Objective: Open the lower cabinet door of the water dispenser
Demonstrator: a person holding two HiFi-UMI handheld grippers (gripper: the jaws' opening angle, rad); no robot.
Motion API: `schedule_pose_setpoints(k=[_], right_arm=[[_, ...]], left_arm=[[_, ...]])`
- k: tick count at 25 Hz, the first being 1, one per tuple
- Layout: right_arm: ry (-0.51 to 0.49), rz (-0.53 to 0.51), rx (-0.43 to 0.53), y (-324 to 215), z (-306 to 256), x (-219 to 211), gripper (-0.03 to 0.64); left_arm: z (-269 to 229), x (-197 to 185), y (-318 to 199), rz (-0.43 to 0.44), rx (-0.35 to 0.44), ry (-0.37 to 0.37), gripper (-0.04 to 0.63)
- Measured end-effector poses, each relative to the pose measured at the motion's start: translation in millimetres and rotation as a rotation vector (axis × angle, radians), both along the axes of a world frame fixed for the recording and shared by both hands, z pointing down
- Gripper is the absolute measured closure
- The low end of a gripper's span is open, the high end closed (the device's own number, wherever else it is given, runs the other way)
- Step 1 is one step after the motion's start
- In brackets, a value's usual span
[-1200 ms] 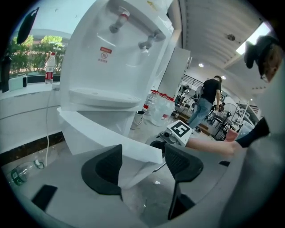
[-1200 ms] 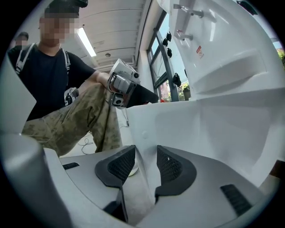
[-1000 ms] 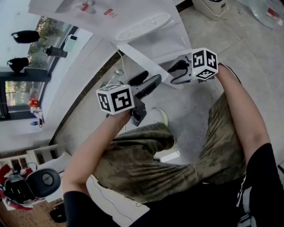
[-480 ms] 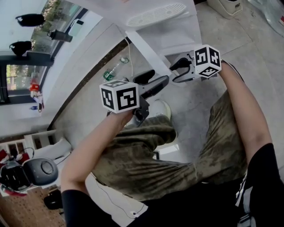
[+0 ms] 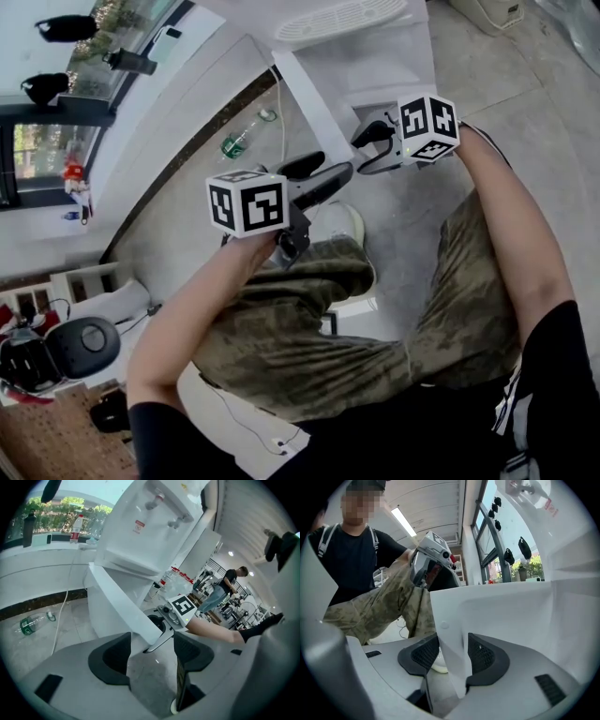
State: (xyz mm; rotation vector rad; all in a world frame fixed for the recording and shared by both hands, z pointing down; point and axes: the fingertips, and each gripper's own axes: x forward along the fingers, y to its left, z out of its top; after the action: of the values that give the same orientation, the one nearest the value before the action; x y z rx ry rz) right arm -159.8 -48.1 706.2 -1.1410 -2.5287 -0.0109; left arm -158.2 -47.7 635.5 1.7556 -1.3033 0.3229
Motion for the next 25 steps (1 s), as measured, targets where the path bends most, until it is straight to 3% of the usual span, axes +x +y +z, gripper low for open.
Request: schedule_pose_setpoints(k=[4, 12, 19, 25], right_arm=[[-0.007, -0.020, -0.018, 14, -3, -11, 0.434], [-0.027, -0.066, -0.042, 34, -2, -27, 0.431], [-0.047, -0.098, -0.067, 46, -3, -40, 0.414], [-0.017, -0.076, 0.043, 58, 1, -55, 0.416]], left_arm=[[-5, -8, 10, 0.009, -0.023, 0.042, 0.316], [2, -24, 22, -0.013, -0.061, 0.018, 0.318], [6, -37, 32, -0.049, -0.052, -0.059, 0.318], [13, -53, 43, -0.051, -0.074, -0.205, 0.319]])
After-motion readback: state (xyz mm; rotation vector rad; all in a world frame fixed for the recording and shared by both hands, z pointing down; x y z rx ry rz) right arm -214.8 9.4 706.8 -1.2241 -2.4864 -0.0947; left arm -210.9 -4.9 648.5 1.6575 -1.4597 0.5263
